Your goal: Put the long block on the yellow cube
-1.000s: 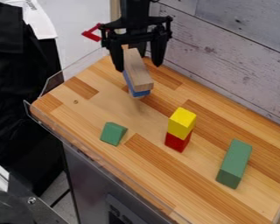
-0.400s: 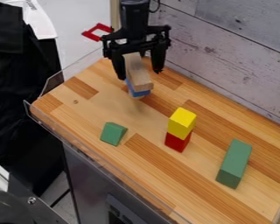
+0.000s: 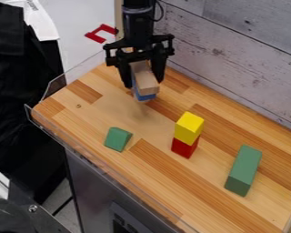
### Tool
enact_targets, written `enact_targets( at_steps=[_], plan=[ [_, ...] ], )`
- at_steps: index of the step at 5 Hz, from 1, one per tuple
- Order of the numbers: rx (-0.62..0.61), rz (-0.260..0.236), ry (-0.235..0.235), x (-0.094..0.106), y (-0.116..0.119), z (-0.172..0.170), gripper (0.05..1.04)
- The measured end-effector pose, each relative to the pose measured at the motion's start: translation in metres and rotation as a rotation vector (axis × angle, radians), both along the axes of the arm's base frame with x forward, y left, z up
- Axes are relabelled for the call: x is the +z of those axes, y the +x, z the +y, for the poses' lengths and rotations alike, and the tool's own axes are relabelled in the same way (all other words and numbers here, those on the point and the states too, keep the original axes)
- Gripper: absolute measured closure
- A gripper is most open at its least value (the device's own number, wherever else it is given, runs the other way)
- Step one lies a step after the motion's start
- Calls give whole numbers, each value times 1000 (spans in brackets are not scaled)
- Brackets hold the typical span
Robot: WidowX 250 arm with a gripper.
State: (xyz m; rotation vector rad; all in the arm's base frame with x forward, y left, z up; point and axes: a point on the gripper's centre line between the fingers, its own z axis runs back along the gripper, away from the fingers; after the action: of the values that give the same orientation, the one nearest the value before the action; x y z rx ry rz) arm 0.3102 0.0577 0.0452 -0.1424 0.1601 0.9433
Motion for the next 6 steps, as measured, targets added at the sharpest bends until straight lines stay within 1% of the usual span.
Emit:
enact_targets(
  at_steps=[1,3,4,5,6],
  plan=[
    [-2,2,3,1,0,1,510],
    [6,3,8,4,1,2,511],
    [12,-30,42,23,2,0,511],
    [1,-72,66,43,0,-17,511],
    [-63,-73,91,52,-12,-52,511]
  ],
)
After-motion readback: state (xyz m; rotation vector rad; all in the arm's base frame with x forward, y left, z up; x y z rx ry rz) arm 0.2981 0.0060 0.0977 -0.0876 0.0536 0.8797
